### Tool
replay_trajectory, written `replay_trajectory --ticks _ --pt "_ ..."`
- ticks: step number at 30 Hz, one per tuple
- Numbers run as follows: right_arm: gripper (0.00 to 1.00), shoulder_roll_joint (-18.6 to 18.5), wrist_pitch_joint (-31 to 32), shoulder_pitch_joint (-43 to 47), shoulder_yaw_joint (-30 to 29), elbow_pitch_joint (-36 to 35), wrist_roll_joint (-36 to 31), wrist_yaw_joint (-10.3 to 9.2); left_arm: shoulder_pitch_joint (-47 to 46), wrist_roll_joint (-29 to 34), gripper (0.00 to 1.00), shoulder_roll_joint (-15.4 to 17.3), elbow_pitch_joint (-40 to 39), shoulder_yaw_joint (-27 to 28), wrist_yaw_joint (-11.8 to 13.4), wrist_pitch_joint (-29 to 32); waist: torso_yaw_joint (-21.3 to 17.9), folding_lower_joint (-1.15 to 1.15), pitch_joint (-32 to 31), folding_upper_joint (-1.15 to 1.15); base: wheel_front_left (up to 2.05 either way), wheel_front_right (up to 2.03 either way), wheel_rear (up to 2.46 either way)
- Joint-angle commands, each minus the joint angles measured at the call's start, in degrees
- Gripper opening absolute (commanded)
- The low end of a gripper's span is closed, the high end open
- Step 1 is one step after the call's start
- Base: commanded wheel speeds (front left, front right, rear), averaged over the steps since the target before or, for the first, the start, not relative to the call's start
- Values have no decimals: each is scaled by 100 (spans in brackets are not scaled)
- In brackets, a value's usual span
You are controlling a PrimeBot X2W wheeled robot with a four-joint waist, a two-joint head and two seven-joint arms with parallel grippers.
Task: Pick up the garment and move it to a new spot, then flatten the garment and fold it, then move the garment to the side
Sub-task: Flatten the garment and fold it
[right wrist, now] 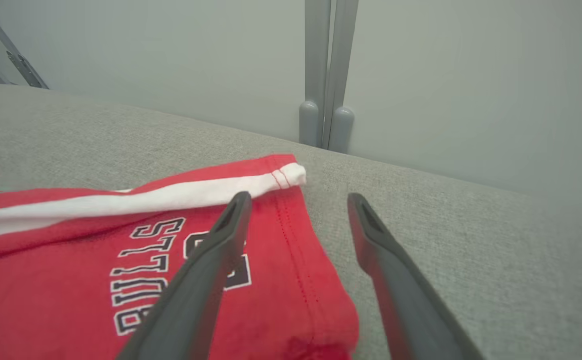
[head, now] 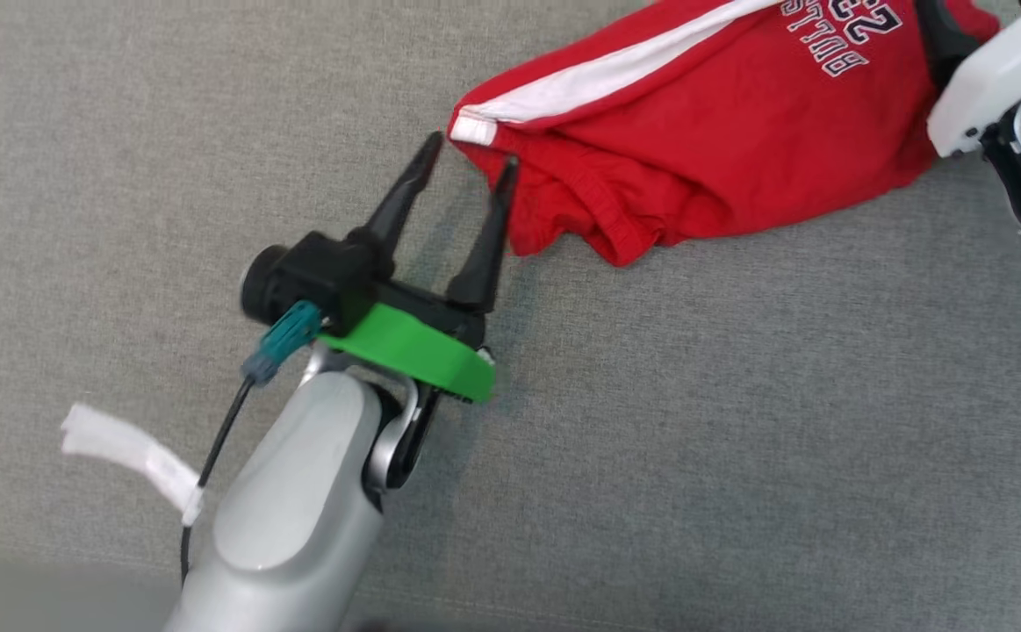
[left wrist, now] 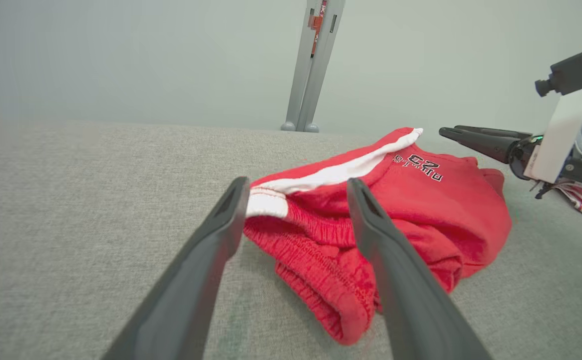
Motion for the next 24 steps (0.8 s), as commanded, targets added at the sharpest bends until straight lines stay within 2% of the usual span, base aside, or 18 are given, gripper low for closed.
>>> replay_trajectory --ticks 1,6,11,16,19,23,24 --pt "100 -76 -52 145 76 -27 89 -5 211 144 100 19 -134 173 54 -12 -55 0 -155 0 0 0 0" --pt "100 -295 -53 360 322 13 342 -6 906 718 100 32 -974 1029 257 -12 -46 0 -274 0 0 0 0" --pt "100 -331 14 521 464 163 602 -5 1549 1186 100 15 -1753 1830 482 -13 11 0 -289 0 0 0 0" --pt "100 -286 75 610 554 305 823 -6 2008 1253 100 13 -2203 2218 758 -13 84 0 -277 0 0 0 0" --pt "100 -241 141 637 597 400 970 -5 2153 1474 100 11 -2273 2312 817 -13 140 0 -278 0 0 0 0" --pt "100 -141 323 750 680 508 1160 -3 2318 1464 100 9 -2165 2290 921 -13 205 0 -311 0 0 0 0" --pt "29 -120 369 788 705 498 1221 -3 2313 1433 100 10 -2170 2294 952 -13 216 0 -326 0 0 0 0"
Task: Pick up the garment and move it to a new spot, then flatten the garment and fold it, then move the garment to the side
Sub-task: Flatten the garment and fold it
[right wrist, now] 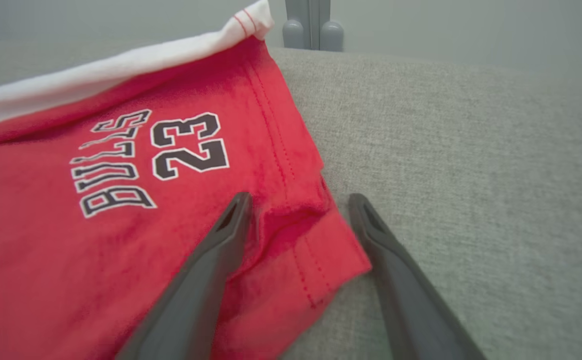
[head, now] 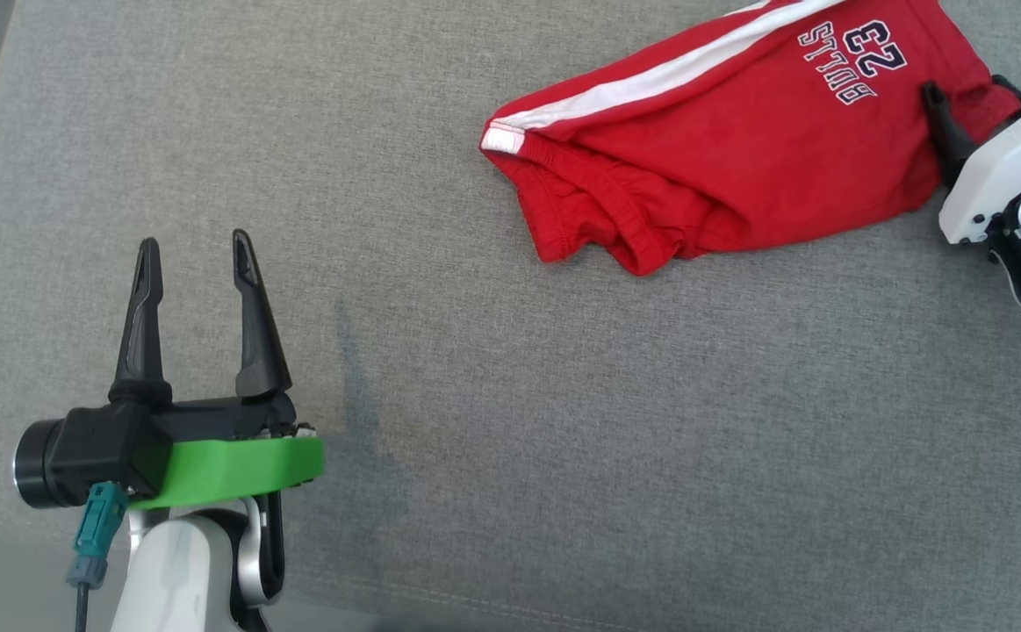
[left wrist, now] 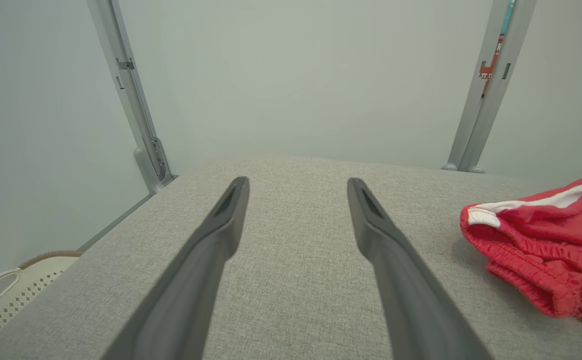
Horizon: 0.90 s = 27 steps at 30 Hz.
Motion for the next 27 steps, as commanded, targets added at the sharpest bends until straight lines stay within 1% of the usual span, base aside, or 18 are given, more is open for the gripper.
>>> replay_trajectory --ticks 1,3,9,14,18,21,27 --pt "0 69 87 215 52 4 111 1 40 -36 100 8 1 7 42 -12 22 0 -28 0 0 0 0" --pt "0 95 167 279 98 -24 223 1 68 -2 100 6 44 -5 64 -12 22 0 -62 0 0 0 0" --pt "0 94 -379 343 37 -264 454 0 65 59 100 7 124 -14 66 -12 -133 0 -213 0 0 0 0" --pt "0 37 -579 714 -171 -622 602 0 79 134 100 8 202 67 -14 -12 -390 0 -447 0 0 0 0" --pt "0 -64 -587 1204 -716 -1190 528 0 166 224 100 8 227 169 -70 -12 -646 0 -634 0 0 0 0" --pt "0 -56 -585 1822 -1326 -1690 382 0 238 291 100 9 241 255 -107 -12 -822 0 -793 0 0 0 0" --pt "0 124 -587 3073 -2446 -2409 34 0 400 349 100 8 268 412 -207 -12 -1083 0 -1039 0 0 0 0"
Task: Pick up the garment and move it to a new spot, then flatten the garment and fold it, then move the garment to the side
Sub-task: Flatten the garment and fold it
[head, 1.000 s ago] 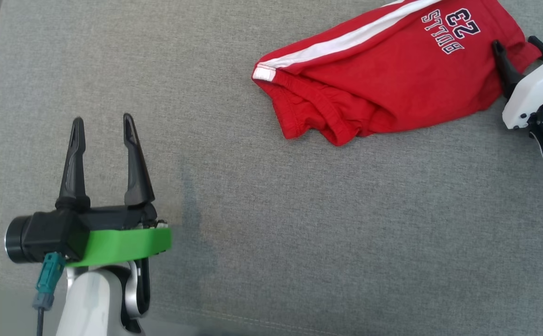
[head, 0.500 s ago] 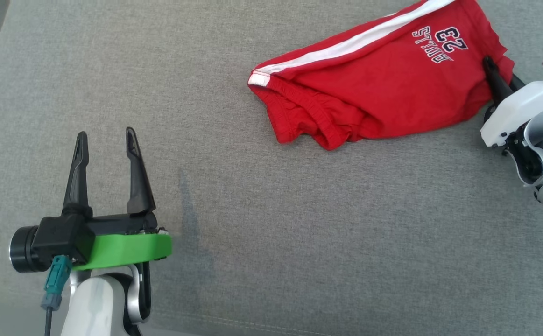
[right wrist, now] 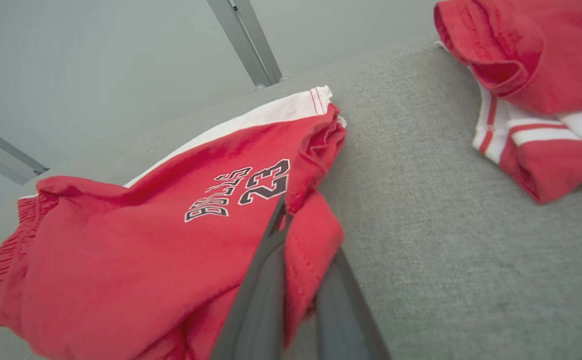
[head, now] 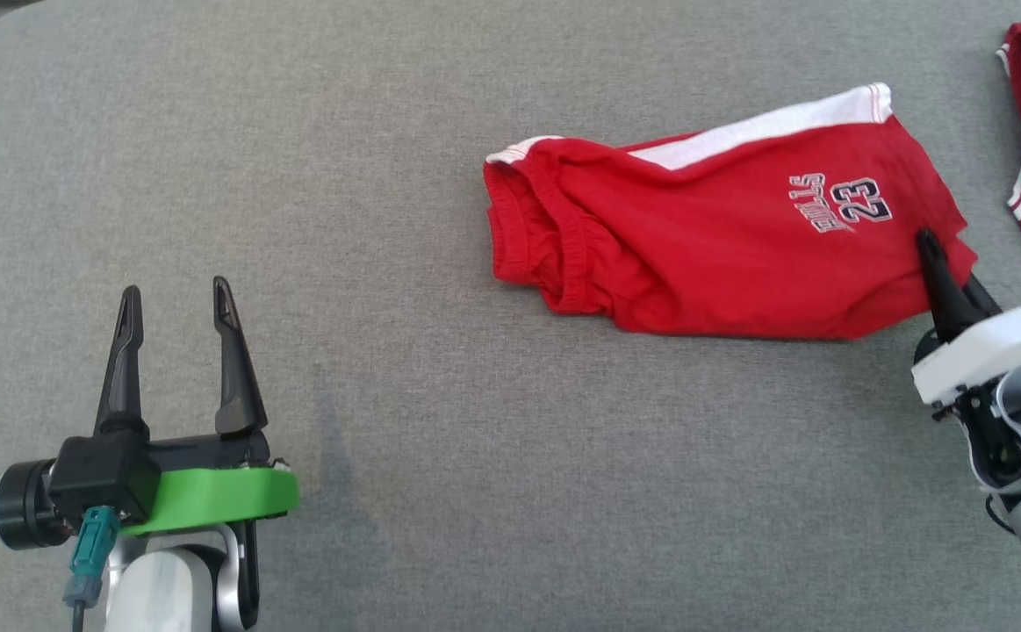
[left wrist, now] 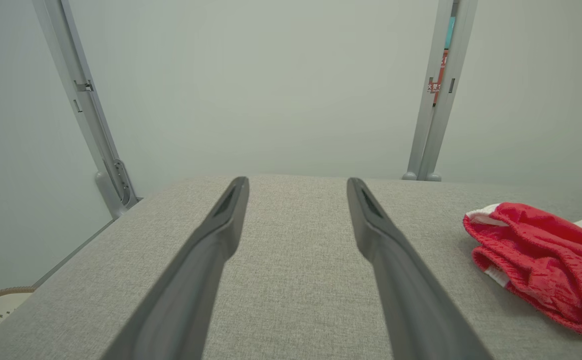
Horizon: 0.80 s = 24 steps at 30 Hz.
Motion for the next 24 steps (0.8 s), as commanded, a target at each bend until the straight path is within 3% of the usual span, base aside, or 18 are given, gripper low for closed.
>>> replay_trajectory --ticks 1,6,13,18,24 --pt "0 54 -12 292 -197 -100 -92 -1 94 -5 100 11 24 40 -34 -12 -233 0 -238 0 0 0 0" --pt "0 229 -13 995 -826 -300 -392 -1 213 39 100 11 7 135 -81 -12 -364 0 -320 0 0 0 0" --pt "0 470 -13 1024 -1109 -381 -632 -1 310 62 100 11 50 207 -128 -12 -430 0 -381 0 0 0 0" --pt "0 625 -13 829 -1174 -675 -817 -1 297 30 100 11 64 212 -145 -12 -384 0 -452 0 0 0 0" --pt "0 765 -14 576 -821 -1221 -1092 -1 247 -35 100 11 64 133 -135 -12 -242 0 -500 0 0 0 0"
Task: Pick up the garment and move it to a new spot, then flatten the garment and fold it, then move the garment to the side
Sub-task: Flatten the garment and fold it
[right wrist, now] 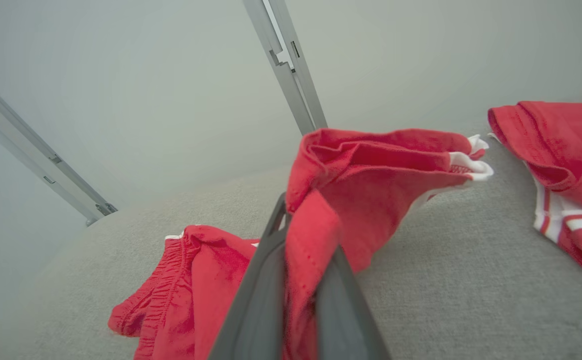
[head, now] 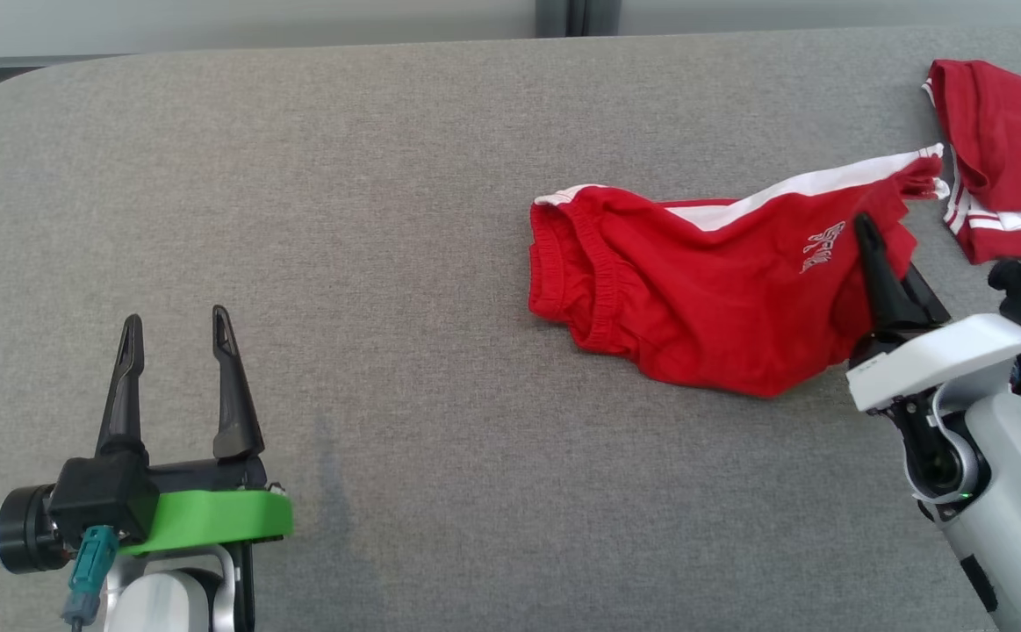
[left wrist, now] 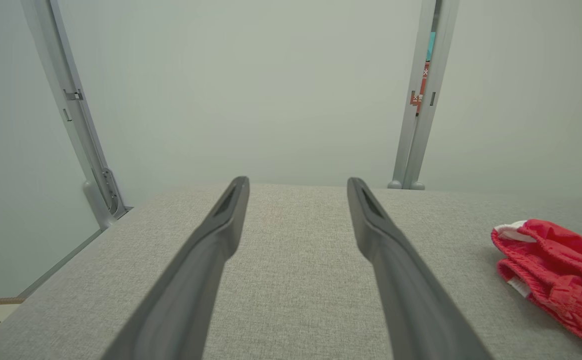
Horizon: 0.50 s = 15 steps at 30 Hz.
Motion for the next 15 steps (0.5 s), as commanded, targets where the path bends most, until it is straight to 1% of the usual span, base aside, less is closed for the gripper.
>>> replay_trajectory --ticks 1,7,11,15 --pt "0 38 -14 -97 120 -111 -67 -1 2 -58 100 11 -7 -3 1 -12 77 0 -24 0 0 0 0" --pt "0 156 126 -281 794 -366 -210 -1 31 -111 100 12 -27 -110 44 -13 294 0 -26 0 0 0 0" --pt "0 231 202 -331 1192 -278 -257 -1 33 -144 100 11 6 -104 -3 -12 449 0 -8 0 0 0 0" --pt "0 351 167 -367 1523 -92 -280 -1 74 -200 100 11 -25 -149 52 -12 582 0 33 0 0 0 0"
